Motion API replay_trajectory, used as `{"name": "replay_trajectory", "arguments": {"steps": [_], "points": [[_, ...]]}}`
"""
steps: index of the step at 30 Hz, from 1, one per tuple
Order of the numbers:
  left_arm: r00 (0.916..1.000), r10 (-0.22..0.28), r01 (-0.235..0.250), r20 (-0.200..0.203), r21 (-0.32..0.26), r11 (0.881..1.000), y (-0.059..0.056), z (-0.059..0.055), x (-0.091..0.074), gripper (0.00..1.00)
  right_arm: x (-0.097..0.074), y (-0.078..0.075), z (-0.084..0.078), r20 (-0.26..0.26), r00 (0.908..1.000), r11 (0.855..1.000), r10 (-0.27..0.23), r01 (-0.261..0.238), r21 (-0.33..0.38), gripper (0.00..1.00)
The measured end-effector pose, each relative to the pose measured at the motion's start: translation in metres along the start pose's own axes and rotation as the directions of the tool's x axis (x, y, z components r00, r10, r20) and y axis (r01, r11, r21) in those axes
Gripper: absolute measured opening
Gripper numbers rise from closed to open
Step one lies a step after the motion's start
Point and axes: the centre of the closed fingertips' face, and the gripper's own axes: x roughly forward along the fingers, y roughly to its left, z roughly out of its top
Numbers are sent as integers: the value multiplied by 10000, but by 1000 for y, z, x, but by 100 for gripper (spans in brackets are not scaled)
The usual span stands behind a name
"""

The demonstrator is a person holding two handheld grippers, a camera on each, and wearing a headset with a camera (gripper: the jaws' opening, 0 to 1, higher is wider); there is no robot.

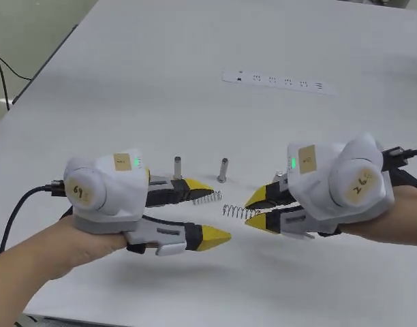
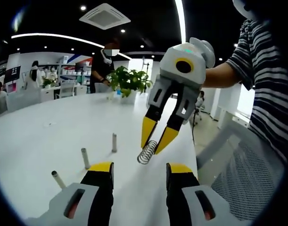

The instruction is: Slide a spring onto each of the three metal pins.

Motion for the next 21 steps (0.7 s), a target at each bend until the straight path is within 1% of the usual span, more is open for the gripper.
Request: {"name": "replay_trajectory", "arguments": {"steps": [3, 6, 7, 9, 12, 15, 17, 18, 19, 21], "points": [[9999, -69, 70, 104, -92, 9999, 0, 3, 3, 34, -1, 2, 1, 55, 10000, 10000, 31, -30, -29, 8], [9993, -239, 245, 294, -209, 9995, -3, 8, 6, 31, -2, 3, 3, 166, 9999, 10000, 29, -28, -53, 8], [9990, -312, 317, 331, -151, 9994, -5, 9, 7, 29, -3, 4, 4, 211, 9998, 9999, 21, -19, -102, 8], [9986, -475, 478, 241, -134, 9988, -8, 8, 9, 25, -4, 4, 5, 243, 9997, 9999, 2, 2, -161, 8], [9984, -536, 537, 199, -21, 9986, -10, 8, 11, 21, -6, 5, 5, 334, 9994, 9998, -12, 18, -184, 8], [9976, -656, 656, 212, -10, 9978, -12, 9, 10, 11, -7, 6, 4, 362, 9993, 9998, -14, 21, -202, 8], [9972, -723, 722, 191, 43, 9974, -13, 9, 10, 9, -8, 6, 4, 419, 9991, 9997, -50, 59, -217, 8], [9968, -784, 782, 168, 82, 9969, -15, 9, 10, 6, -8, 6, 4, 440, 9990, 9998, -32, 40, -181, 8], [9965, -816, 815, 164, 79, 9966, -15, 9, 10, 5, -9, 7, 4, 443, 9990, 9998, -21, 29, -176, 8], [9964, -832, 830, 156, 138, 9965, -16, 10, 10, 6, -9, 7, 4, 428, 9991, 9997, -13, 23, -224, 8]]}}
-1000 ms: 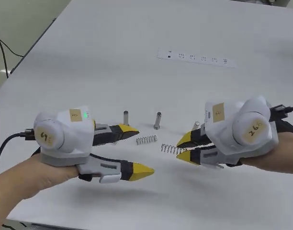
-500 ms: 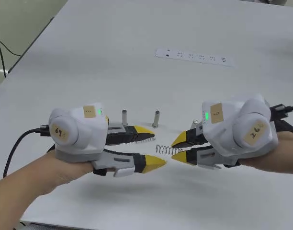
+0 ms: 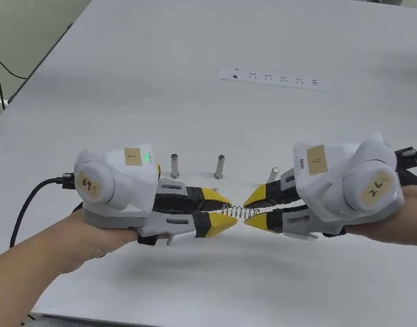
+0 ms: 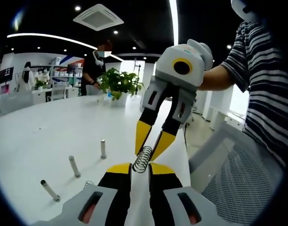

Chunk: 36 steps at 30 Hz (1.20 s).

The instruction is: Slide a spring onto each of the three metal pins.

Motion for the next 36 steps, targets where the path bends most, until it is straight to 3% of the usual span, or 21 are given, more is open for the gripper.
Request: {"name": "replay_trajectory", "arguments": {"steps": [11, 24, 36], "points": [[9998, -185, 186, -106, 134, 9997, -5, -1, 1, 2, 0, 3, -1, 16, 10000, 10000, 30, -30, -19, 8], [9974, -600, 602, -408, 27, 9982, -11, -4, 0, 2, 1, 10, 0, 605, 9981, 9996, 140, -154, 230, 8], [9936, -932, 931, -632, -43, 9956, -15, -8, 3, 1, -1, 12, -12, 713, 9972, 9975, 206, -253, 661, 11]]}}
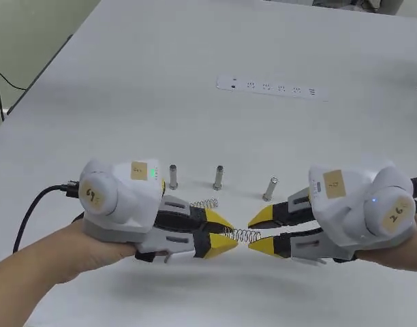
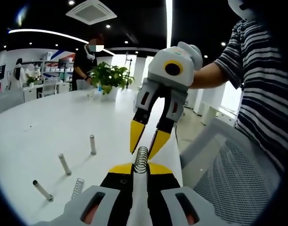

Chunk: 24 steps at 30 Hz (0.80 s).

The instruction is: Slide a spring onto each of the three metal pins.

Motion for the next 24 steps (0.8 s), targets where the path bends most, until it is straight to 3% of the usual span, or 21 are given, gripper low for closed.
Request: {"name": "replay_trajectory", "arguments": {"steps": [6, 24], "points": [[9999, -53, 54, -119, 24, 10000, 0, -2, 1, 1, 0, 1, -5, 217, 9998, 9991, 1, -11, 431, 11], [9995, -93, 93, -298, 25, 10000, 0, -5, 1, 1, -2, 3, -2, 155, 9997, 9992, -173, 178, -359, 8]]}}
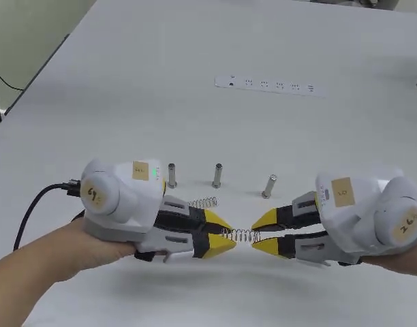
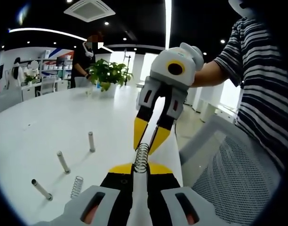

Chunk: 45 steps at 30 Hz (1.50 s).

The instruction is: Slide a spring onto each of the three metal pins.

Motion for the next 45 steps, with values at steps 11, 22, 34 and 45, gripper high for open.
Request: {"name": "replay_trajectory", "arguments": {"steps": [11, 22, 34, 45], "points": [[9993, 60, -55, -374, 132, 9999, 1, -11, -2, 1, -5, -3, 20, -20, 9996, 9982, 269, -270, -540, 8], [9992, 286, -278, -274, 288, 9992, 1, -12, -2, 1, -7, -6, 42, 612, 9965, 9983, 564, -571, 88, 8], [9986, 487, -478, -219, 428, 9979, 1, -11, -2, 1, 0, -6, 59, 706, 9964, 9969, 476, -429, -661, 8], [9975, 706, -705, 4, 553, 9960, 2, -6, 0, 1, 3, -8, 66, 755, 9967, 9947, 313, -237, -1002, 8]]}}
